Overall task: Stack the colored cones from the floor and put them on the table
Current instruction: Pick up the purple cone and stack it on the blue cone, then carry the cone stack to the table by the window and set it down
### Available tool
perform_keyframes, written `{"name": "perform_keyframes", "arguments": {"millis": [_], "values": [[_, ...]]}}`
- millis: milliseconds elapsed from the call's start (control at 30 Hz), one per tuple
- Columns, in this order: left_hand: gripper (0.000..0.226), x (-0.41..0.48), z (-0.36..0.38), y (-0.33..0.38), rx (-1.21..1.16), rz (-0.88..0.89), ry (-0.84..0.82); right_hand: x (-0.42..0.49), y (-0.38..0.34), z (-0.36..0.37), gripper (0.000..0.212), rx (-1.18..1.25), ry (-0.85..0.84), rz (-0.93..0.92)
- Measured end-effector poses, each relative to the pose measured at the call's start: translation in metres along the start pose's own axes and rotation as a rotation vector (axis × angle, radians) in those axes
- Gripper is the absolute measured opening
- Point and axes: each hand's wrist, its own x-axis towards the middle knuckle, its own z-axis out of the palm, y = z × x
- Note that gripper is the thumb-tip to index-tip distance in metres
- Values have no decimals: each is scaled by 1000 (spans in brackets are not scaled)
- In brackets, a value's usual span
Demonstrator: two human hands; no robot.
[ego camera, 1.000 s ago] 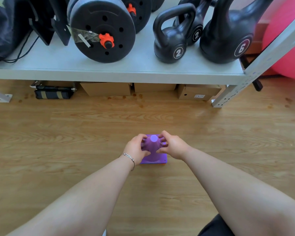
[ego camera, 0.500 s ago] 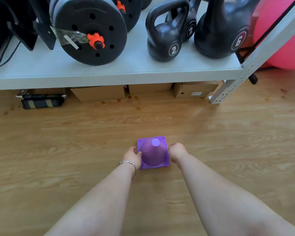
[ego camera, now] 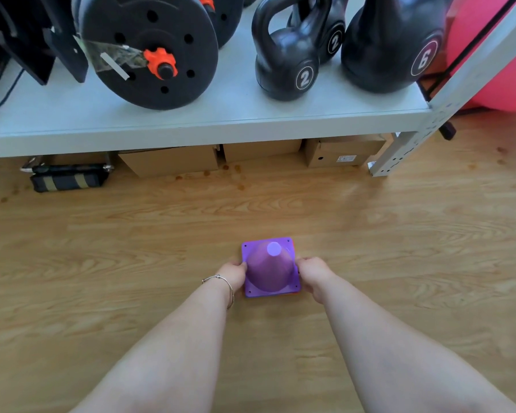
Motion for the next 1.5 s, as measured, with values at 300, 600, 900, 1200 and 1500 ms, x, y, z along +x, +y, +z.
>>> {"name": "perform_keyframes", "arguments": {"millis": [300,600,900,1200,1500], "values": [[26,-71,-9,21,68,-1,14,-4,8,0,21,-21,-12,53],[19,-110,-15,45,-121,157,170,-32,-23,-3,14,-9,75,-151],[33,-184,-22,86,149,396,336,-110,-68,-20,37,-89,47,-399],[36,-249,-47,106,186,454,279,-183,-101,-35,42,22,20,-486],[43,-420,-83,165,-447,271,-90,-330,-136,-98,35,450,-166,-317]]}}
